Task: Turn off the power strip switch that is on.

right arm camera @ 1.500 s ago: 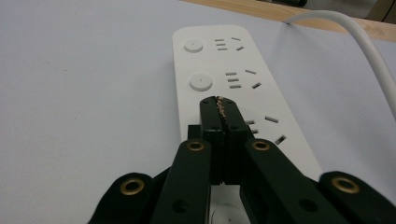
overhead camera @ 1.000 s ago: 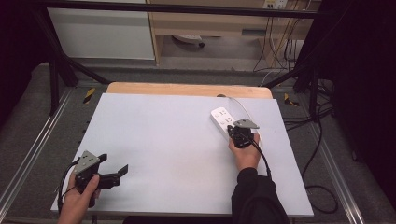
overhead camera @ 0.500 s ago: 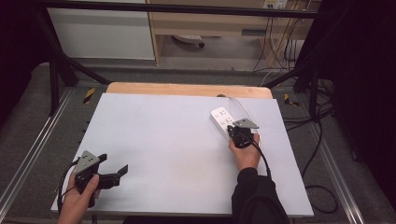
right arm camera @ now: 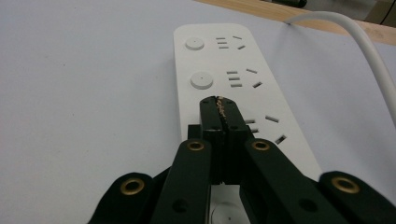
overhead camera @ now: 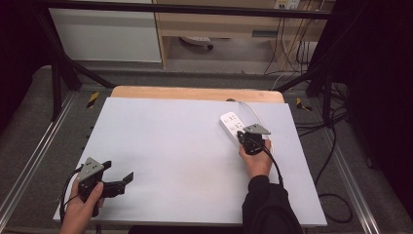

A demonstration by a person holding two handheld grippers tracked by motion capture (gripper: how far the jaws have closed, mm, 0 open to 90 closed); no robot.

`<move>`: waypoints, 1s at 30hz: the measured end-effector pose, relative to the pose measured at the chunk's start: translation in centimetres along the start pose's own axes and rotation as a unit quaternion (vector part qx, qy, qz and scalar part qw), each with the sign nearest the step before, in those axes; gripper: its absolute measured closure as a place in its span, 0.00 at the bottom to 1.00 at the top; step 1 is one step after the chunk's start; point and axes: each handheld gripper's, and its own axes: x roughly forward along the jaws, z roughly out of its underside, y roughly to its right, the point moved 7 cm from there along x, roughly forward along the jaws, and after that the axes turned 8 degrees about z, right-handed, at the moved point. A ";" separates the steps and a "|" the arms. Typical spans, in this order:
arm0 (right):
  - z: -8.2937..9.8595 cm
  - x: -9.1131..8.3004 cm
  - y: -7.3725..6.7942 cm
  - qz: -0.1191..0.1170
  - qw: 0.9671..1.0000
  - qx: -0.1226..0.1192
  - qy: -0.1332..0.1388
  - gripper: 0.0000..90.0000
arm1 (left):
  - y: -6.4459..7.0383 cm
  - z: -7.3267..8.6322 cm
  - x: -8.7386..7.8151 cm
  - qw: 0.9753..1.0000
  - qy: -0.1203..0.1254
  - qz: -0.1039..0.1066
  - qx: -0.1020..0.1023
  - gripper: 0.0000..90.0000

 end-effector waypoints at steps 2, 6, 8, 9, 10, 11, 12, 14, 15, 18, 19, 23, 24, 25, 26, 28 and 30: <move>0.0 0.0 0.1 -0.003 1.000 0.005 0.001 1.00 | 0.0 0.0 0.0 1.000 0.000 0.000 0.000 0.06; -0.1 0.0 0.1 -0.004 1.000 -0.004 -0.003 1.00 | 0.0 0.0 0.1 1.000 0.000 0.000 -0.001 0.06; 0.0 0.0 0.2 -0.003 1.000 -0.003 -0.004 1.00 | -0.1 0.0 0.1 1.000 0.000 -0.001 -0.002 0.06; 0.0 -0.1 0.2 -0.002 1.000 -0.002 -0.004 1.00 | -0.1 0.1 0.1 1.000 -0.002 -0.002 -0.002 0.06; 0.0 0.0 0.2 -0.002 1.000 -0.002 -0.004 1.00 | -0.1 0.1 0.1 1.000 -0.003 -0.002 -0.002 0.06; 0.0 -0.1 0.2 -0.002 1.000 -0.002 -0.004 1.00 | -0.1 0.1 0.1 1.000 -0.004 -0.002 -0.001 0.06; 0.0 0.0 0.2 -0.003 1.000 -0.002 -0.005 1.00 | -0.1 0.1 0.1 1.000 -0.004 -0.002 0.000 0.06; -0.1 0.0 0.2 -0.006 1.000 -0.001 -0.008 1.00 | 0.0 0.1 0.1 1.000 -0.002 -0.001 0.000 0.06; -0.1 0.0 0.3 -0.008 1.000 0.002 -0.010 1.00 | -0.1 0.1 0.1 1.000 -0.001 -0.001 -0.001 0.06; -0.3 -0.2 0.7 -0.007 0.999 0.029 -0.014 1.00 | -0.2 0.1 0.1 1.000 -0.003 -0.002 -0.003 0.06; -0.3 -0.3 0.8 -0.011 0.999 0.034 -0.019 1.00 | -0.2 0.1 0.2 1.000 -0.003 -0.002 -0.003 0.06; -0.4 -0.4 0.9 -0.019 0.999 0.033 -0.024 1.00 | -0.2 0.1 0.1 1.000 -0.001 -0.002 -0.003 0.06; -0.4 -0.4 1.0 -0.021 0.999 0.036 -0.022 1.00 | -0.2 0.1 0.1 1.000 -0.001 -0.002 -0.003 0.06; -0.4 -0.4 0.9 -0.024 0.999 0.039 -0.020 0.99 | -0.3 0.1 0.1 1.000 -0.001 -0.002 -0.003 0.06; -0.5 -0.4 0.8 -0.027 0.999 0.039 -0.018 0.98 | -0.3 0.1 0.1 1.000 -0.001 -0.002 -0.003 0.06; -0.5 -0.4 0.6 -0.029 0.999 0.035 -0.017 0.97 | -0.2 0.1 0.1 1.000 -0.001 -0.002 -0.003 0.06; -0.6 -0.5 0.5 -0.029 0.999 0.030 -0.015 0.96 | -0.2 0.0 0.0 1.000 0.000 -0.001 -0.002 0.06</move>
